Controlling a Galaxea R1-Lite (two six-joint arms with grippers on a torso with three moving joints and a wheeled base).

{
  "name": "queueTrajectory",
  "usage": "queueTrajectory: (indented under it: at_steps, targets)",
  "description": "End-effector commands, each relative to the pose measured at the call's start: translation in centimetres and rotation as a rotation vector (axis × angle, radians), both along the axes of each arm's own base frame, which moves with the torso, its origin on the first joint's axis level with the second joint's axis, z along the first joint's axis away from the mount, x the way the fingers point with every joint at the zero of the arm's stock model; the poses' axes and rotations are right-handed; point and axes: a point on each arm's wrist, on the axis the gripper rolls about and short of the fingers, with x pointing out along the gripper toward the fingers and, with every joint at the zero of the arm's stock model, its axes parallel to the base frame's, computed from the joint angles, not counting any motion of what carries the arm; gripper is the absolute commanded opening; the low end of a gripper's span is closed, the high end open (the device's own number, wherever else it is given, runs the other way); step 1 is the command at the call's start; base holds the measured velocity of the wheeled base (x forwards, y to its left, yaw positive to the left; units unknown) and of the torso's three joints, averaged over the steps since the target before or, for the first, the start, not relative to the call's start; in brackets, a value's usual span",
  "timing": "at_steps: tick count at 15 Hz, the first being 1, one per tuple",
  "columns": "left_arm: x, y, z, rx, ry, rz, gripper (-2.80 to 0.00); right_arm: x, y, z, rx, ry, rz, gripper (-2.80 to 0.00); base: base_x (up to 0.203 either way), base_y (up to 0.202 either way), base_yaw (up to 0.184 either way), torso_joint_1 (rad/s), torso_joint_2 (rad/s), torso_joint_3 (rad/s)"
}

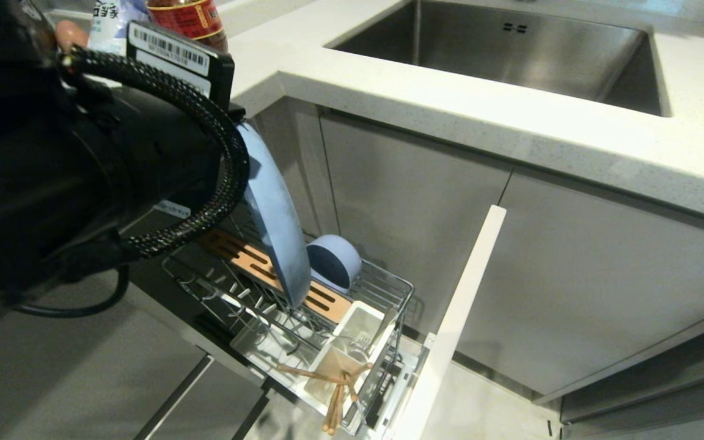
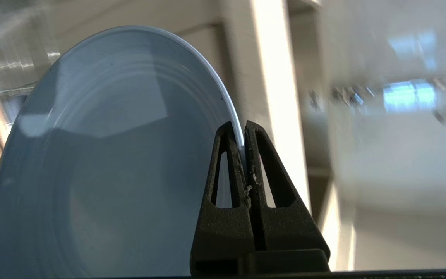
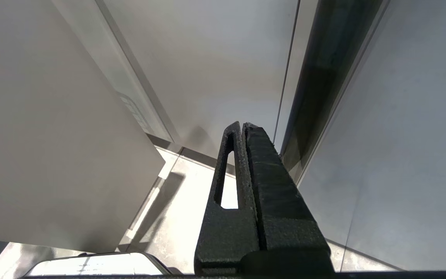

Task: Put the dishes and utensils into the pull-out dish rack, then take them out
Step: Pick up the plate and place it in the cupboard

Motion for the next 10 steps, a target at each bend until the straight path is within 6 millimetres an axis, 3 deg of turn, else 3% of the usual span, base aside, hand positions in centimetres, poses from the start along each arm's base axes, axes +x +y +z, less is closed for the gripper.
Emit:
queueTrajectory:
  at_steps: [1, 4, 10]
  targets:
    - [1.2, -0.5, -2.3, -0.018, 0.048, 0.067, -2.80, 0.0, 0.0, 0.0, 0.000, -0.005, 0.000, -2.80, 0.000, 0.000, 0.000, 0.000, 0.00, 0.000]
    - [2.4, -0.2, -5.2, -0.020, 0.102, 0.141, -2.80, 0.0, 0.0, 0.0, 0.000, -0.003, 0.000, -2.80, 0.000, 0.000, 0.000, 0.000, 0.00, 0.000]
    - [5.7, 1.1, -8.3, -0.102, 0.154, 0.286, -2.80, 0.0, 0.0, 0.0, 0.000, -0.005, 0.000, -2.80, 0.000, 0.000, 0.000, 0.000, 0.00, 0.000]
